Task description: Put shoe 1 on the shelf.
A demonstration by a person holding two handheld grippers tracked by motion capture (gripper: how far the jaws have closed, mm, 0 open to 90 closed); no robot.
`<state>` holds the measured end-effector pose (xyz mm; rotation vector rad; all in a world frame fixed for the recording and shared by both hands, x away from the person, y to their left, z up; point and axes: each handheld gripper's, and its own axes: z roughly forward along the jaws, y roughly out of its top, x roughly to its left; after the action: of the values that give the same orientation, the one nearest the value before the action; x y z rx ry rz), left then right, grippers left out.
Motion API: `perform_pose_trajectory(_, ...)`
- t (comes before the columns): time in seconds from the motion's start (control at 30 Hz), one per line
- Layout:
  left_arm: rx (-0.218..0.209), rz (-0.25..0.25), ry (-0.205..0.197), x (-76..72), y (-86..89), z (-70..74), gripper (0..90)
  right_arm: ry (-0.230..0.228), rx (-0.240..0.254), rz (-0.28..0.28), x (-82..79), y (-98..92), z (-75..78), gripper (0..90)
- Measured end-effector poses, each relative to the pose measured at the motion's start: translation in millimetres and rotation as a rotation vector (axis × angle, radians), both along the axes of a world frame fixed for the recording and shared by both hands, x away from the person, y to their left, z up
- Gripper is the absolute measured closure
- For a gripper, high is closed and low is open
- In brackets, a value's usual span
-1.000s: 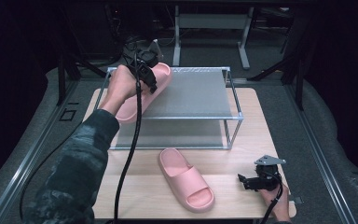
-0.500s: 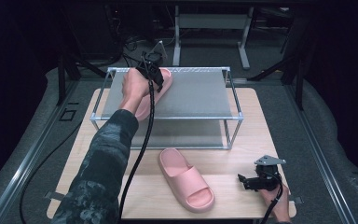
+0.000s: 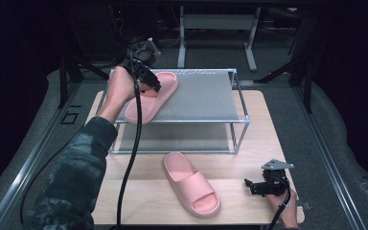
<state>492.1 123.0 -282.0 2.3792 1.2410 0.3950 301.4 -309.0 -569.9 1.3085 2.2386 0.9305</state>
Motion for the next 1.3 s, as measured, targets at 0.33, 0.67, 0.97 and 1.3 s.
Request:
perform_pose_trajectory(0.33,0.040,0.087,0.041,13.7,33.2,-33.7,59.4,-0.013,0.003,-0.008,0.2,0.6,-0.9,2.1)
perform_pose_trajectory(0.67,0.051,0.210,-0.025,21.6,21.3,-43.8,84.2,-0.014,0.004,-0.001,0.1,0.6,-0.9,2.4)
perform_pose_trajectory(0.97,-0.090,0.360,-0.042,27.4,24.2,-50.6,84.4,-0.015,0.003,-0.003,0.2,0.8,-0.9,2.3)
perform_pose_trajectory(1.3,-0.101,0.261,-0.063,17.1,28.2,-47.5,55.9,-0.014,0.003,0.000,0.1,0.6,-0.9,2.4)
